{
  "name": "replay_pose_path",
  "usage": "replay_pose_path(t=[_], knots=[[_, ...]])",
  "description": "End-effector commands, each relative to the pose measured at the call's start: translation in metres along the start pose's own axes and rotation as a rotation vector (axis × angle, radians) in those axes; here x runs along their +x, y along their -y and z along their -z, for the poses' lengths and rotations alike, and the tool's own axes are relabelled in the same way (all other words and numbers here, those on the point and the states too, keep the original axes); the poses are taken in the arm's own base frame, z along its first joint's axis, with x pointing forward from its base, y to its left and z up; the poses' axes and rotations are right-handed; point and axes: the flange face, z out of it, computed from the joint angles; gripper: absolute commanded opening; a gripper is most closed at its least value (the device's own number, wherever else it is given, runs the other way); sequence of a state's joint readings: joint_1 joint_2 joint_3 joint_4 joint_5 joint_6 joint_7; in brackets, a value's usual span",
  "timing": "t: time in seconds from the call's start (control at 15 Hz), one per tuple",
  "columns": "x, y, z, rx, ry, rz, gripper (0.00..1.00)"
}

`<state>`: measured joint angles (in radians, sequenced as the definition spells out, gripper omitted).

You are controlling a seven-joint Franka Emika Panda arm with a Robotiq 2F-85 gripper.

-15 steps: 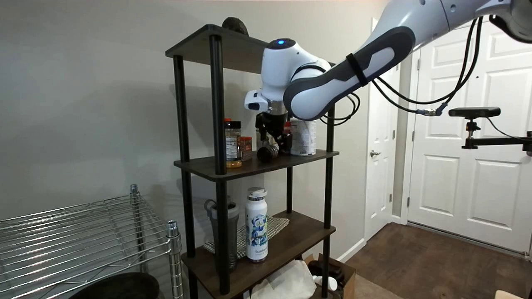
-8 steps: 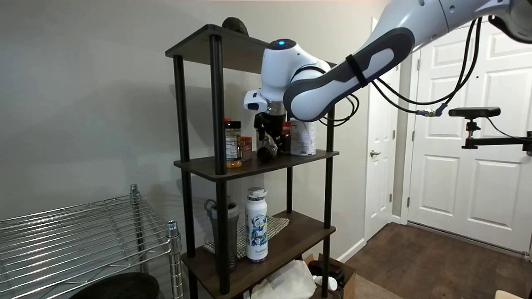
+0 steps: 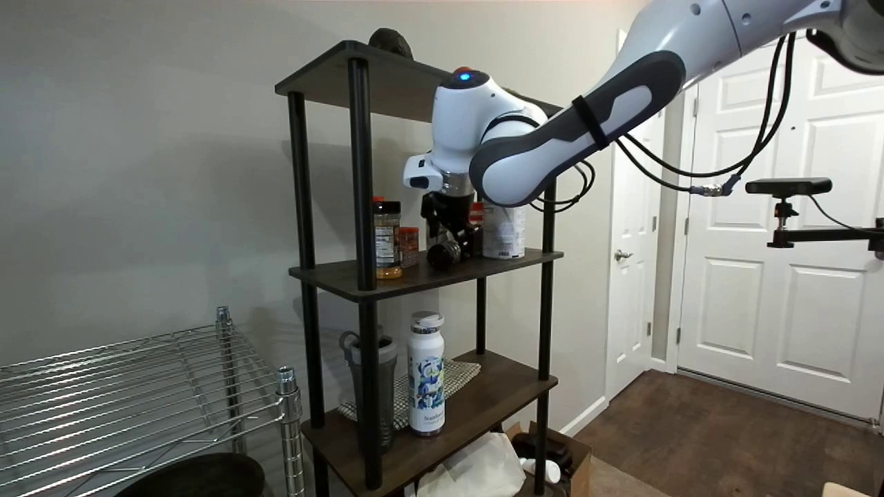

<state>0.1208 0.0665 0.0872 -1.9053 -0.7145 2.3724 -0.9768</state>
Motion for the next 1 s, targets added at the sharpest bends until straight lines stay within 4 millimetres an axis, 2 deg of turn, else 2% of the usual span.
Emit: replay_pose_path(t=[0.0, 0.93], knots=[[0.0030, 0.0033, -0.0012, 0.001, 0.015, 0.029, 1.00], [0.0068, 0.0018, -0.0111, 0.016, 0.028, 0.037, 1.00]])
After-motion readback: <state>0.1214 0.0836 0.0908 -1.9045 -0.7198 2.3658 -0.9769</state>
